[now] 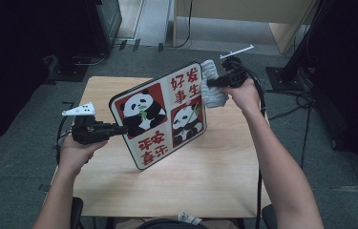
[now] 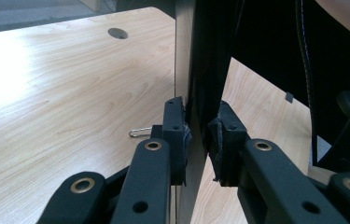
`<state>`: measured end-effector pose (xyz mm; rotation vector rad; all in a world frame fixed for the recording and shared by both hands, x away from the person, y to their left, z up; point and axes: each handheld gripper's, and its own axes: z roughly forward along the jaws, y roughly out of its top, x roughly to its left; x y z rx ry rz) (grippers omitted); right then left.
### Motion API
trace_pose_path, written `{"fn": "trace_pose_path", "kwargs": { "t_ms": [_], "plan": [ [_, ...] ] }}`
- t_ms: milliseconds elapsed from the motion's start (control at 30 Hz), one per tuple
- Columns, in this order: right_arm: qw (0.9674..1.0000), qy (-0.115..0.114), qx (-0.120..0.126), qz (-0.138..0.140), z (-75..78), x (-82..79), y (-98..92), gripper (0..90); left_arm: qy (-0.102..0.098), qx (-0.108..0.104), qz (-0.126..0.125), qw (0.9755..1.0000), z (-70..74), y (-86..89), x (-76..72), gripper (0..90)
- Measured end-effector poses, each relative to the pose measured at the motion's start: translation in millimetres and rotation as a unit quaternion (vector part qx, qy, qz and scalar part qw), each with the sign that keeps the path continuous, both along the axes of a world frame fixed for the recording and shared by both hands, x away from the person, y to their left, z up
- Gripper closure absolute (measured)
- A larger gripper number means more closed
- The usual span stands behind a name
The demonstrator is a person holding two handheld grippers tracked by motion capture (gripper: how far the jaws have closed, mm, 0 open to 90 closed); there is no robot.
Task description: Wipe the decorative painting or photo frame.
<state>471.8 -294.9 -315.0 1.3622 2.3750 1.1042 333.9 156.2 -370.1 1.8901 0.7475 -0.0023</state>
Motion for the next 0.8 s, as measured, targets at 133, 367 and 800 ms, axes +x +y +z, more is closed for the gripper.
{"fn": "trace_pose_path", "kwargs": {
  "t_ms": [133,367,800],
  "plan": [
    [1.0000,0.002,0.001,-0.001,-4.9,-1.0,-0.8,69.5,0.000,0.001,-0.001,1.0000,-0.1,0.0,0.1,78.3],
    [1.0000,0.007,0.002,-0.003,-12.6,-2.7,-2.1,69.3,0.001,0.001,-0.001,1.0000,-0.4,-0.4,0.2,78.2],
    [1.0000,0.006,0.002,-0.003,-26.7,-7.0,-4.5,69.3,0.002,0.002,-0.002,1.0000,-0.6,-0.9,0.3,78.2]
  ]
}}
